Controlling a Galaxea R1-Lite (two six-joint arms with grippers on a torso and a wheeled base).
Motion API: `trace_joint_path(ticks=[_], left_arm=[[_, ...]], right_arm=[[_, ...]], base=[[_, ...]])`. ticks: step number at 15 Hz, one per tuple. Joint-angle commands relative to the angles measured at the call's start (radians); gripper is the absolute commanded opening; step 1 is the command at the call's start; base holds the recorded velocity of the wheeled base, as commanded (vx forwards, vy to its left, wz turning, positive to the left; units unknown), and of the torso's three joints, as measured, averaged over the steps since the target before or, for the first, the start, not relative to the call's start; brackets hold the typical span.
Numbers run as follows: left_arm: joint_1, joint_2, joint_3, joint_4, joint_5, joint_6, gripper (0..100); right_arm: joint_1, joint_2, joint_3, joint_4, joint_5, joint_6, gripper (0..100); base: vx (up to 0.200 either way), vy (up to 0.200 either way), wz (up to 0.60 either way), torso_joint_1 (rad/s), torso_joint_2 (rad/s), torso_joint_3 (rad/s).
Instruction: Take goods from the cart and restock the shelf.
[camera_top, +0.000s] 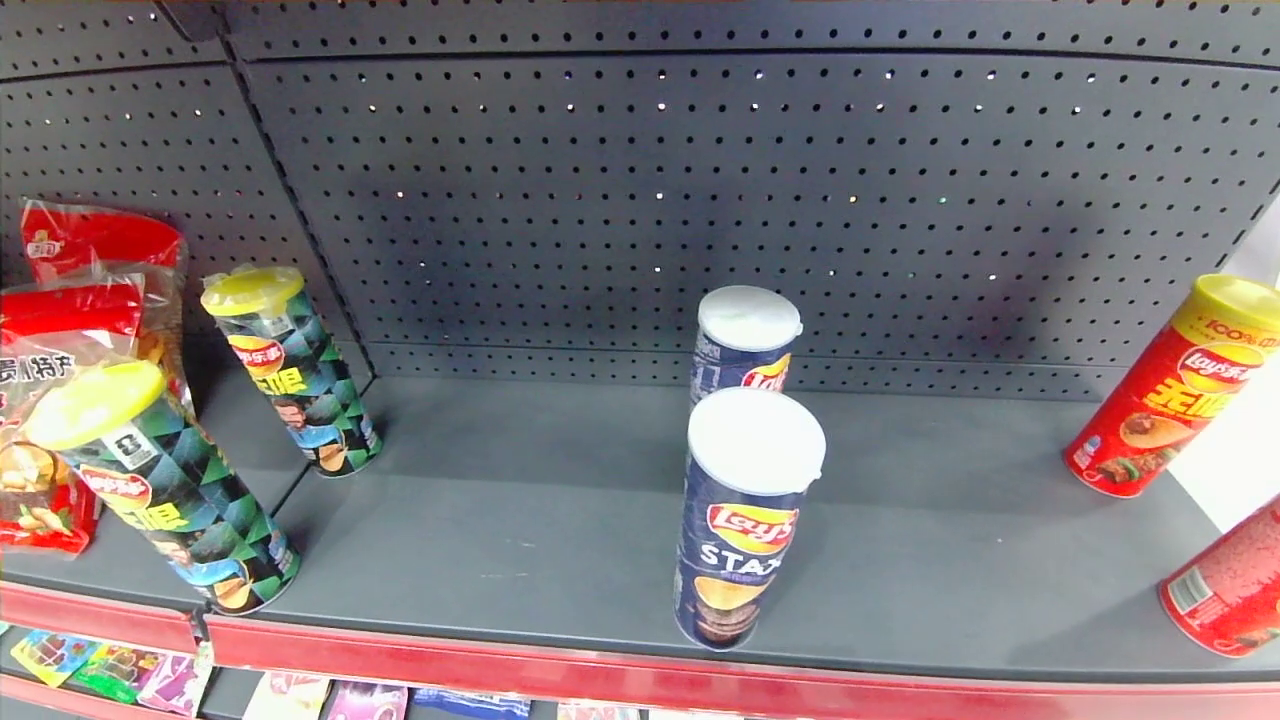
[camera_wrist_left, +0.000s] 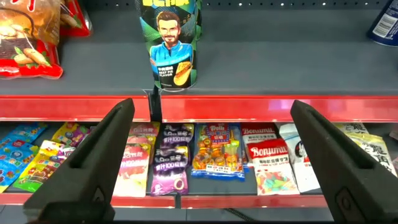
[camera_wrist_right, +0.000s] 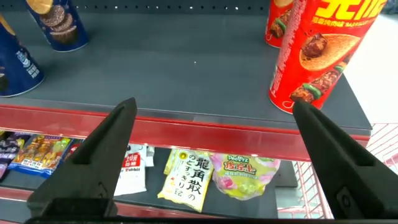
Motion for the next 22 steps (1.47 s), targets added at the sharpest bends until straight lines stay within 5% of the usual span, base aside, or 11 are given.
trace_joint_path(ticks=[1, 7, 22], left_arm=[[0.000, 0.001, -0.001, 0.000, 0.001, 0.001, 100], [0.000, 0.001, 0.001, 0.000, 0.006, 0.001, 100], [0.000, 0.001, 0.001, 0.000, 0.007, -0.008, 100]], right_arm=[[0.000, 0.000, 0.000, 0.001, -0.001, 0.000, 100], [0.000, 0.000, 0.000, 0.001, 0.000, 0.000, 100], [0.000, 0.000, 0.000, -0.001, 0.000, 0.002, 100]], base=[[0.000, 0.000, 0.00, 0.000, 0.00, 0.000], [-0.200, 0.000, 0.00, 0.006, 0.00, -0.001], [0.000, 0.000, -0.16, 0.001, 0.00, 0.000]])
